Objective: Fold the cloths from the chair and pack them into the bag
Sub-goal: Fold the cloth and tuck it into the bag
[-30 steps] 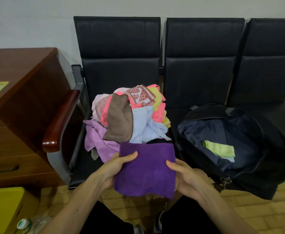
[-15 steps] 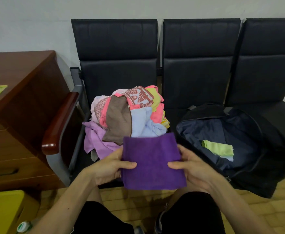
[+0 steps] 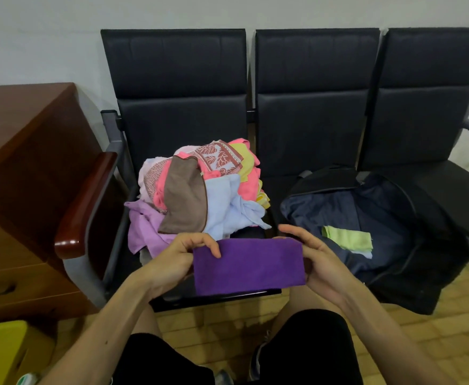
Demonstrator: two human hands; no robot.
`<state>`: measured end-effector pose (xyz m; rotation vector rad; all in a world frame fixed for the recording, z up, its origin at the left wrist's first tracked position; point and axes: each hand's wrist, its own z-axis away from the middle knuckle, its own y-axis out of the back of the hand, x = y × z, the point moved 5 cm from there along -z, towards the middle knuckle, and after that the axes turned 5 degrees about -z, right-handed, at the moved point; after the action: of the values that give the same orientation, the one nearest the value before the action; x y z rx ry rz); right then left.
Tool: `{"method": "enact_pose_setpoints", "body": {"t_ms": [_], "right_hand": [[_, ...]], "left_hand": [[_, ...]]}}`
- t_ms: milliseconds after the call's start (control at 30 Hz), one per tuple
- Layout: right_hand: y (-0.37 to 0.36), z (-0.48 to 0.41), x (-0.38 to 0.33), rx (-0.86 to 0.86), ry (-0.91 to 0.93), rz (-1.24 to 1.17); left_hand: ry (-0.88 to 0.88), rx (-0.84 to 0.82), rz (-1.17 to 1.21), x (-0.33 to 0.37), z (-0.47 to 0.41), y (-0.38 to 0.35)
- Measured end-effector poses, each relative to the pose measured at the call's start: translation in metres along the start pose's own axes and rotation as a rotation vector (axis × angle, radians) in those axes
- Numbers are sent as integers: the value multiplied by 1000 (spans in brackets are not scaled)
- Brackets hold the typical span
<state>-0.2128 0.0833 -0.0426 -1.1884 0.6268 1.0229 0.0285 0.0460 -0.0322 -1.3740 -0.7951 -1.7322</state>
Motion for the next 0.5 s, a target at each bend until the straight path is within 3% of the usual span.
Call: {"method": "enact_pose_setpoints", "body": {"t_ms": [200, 333, 500], "right_hand": [[18, 7, 30, 48, -255, -120], [35, 11, 32, 148, -218, 271], [79, 13, 25, 296, -165, 290]], "left_hand": [[38, 6, 33, -9, -11, -9], [113, 2, 96, -22, -26, -27], [273, 89, 352, -49, -62, -50]]}}
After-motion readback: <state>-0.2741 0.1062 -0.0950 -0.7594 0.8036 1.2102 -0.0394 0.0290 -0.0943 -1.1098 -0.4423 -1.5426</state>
